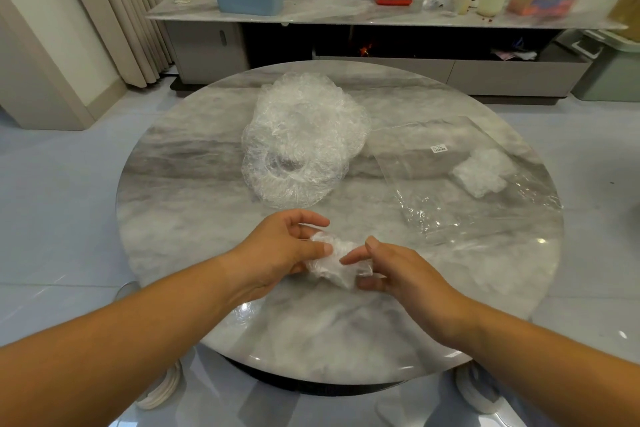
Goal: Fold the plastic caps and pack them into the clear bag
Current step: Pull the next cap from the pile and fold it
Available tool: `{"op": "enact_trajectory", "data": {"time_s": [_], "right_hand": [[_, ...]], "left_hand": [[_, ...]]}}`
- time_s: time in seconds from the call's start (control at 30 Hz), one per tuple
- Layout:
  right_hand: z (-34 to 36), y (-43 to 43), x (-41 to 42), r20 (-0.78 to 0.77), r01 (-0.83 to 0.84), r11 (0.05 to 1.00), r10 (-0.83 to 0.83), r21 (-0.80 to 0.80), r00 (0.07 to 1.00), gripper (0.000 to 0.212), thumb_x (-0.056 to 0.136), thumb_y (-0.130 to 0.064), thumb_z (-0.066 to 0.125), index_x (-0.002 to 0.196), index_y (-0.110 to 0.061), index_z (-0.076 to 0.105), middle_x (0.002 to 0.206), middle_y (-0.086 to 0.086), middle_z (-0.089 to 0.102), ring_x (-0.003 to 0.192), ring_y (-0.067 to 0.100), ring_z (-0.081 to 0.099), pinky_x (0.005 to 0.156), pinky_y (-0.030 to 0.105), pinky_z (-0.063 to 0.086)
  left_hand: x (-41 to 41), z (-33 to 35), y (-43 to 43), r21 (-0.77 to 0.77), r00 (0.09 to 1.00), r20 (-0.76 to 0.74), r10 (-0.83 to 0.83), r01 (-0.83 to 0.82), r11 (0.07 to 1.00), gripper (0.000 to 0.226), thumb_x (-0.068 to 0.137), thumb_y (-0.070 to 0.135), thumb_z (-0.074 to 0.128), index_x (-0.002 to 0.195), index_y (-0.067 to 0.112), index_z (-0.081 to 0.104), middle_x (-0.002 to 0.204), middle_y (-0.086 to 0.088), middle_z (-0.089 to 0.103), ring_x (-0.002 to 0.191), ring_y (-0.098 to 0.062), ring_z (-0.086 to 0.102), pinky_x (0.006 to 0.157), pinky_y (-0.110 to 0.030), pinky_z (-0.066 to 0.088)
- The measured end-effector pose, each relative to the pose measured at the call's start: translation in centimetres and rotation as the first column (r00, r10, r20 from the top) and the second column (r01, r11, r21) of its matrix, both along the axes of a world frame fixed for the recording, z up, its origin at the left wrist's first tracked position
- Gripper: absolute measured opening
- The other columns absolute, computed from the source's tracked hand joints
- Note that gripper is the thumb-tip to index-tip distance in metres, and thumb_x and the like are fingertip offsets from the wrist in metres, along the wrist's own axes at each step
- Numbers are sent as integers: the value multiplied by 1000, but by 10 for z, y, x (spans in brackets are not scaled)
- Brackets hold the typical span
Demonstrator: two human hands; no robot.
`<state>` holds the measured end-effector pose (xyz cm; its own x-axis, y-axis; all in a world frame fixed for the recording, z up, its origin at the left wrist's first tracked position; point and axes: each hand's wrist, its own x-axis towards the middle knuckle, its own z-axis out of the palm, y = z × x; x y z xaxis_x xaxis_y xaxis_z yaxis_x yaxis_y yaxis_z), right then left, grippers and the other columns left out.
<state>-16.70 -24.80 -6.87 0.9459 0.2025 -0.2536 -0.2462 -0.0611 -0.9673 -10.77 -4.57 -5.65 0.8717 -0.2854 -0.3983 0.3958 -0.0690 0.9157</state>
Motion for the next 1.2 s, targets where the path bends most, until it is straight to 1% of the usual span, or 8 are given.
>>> {"op": "enact_trajectory", "data": {"time_s": [0.17, 0.33, 0.43, 0.57, 0.7, 0.8, 0.93, 1.2], "right_hand": [[5, -2, 3, -54, 82, 993, -78, 81, 996, 55, 82, -62, 63, 95, -12, 80, 111, 37, 64, 100, 42, 65, 87, 37, 57], [28, -18, 10, 38, 152, 988, -151, -19, 988, 46, 95, -48, 53, 87, -12, 81, 94, 8, 78, 89, 29, 71, 88, 43, 58], [45, -44, 22, 189, 263, 960, -242, -98, 952, 45, 103, -42, 50, 84, -17, 82, 90, 3, 78, 83, 20, 71, 89, 46, 59], [67, -99, 50, 325, 450, 887, -399, -100, 858, 50, 104, -50, 43, 86, -22, 81, 99, 0, 76, 89, 17, 69, 94, 46, 58], [62, -138, 65, 176, 516, 846, -492, -134, 852, 57, 107, -53, 34, 93, -18, 76, 107, 6, 72, 93, 23, 68, 98, 52, 56], [53, -153, 59, 101, 511, 841, -502, -178, 859, 64, 106, -56, 30, 93, -13, 75, 106, 14, 73, 101, 33, 71, 93, 52, 58], [38, -166, 49, 72, 561, 812, -557, -163, 827, 65, 106, -56, 32, 73, -18, 74, 110, 19, 72, 99, 36, 68, 92, 52, 57], [13, -179, 40, 10, 516, 822, -529, -243, 848, 77, 105, -59, 29, 71, -10, 77, 99, 19, 74, 84, 28, 65, 95, 46, 53]], "left_hand": [[2, 7, -9, -131, 997, -44, 63, -69, 989, 36, 83, -13, 69, 113, 6, 65, 92, -14, 73, 76, -21, 72, 65, -30, 61], [7, 18, -30, -179, 996, -44, 73, -80, 981, 36, 84, -3, 72, 118, 8, 64, 107, -17, 71, 86, -24, 73, 79, -37, 62], [15, 24, -47, -100, 999, 28, 42, -39, 994, 33, 90, 30, 72, 118, 13, 65, 115, -11, 72, 101, -21, 72, 88, -41, 60], [24, 27, -76, 174, 957, 257, -137, 94, 980, 32, 103, 42, 46, 116, 21, 67, 117, 8, 69, 108, 0, 64, 98, -20, 47], [24, 24, -117, 489, 733, 464, -498, 257, 834, 39, 107, 39, 38, 115, 15, 68, 122, 18, 51, 102, 24, 42, 85, 7, 25], [29, 9, -146, 681, 538, 446, -715, 315, 661, 40, 106, 47, 33, 112, 28, 68, 159, 7, 32, 146, -1, 20, 115, -17, 17], [28, -10, -164, 859, 319, 343, -884, 275, 432, 51, 103, 57, 25, 136, 35, 58, 168, -1, 8, 154, -12, -6, 125, -35, 3], [23, -23, -160, 948, 339, 205, -918, 166, 273, 69, 99, 66, 20, 153, 27, 35, 168, -4, -6, 154, -16, -11, 125, -34, 0]]}}
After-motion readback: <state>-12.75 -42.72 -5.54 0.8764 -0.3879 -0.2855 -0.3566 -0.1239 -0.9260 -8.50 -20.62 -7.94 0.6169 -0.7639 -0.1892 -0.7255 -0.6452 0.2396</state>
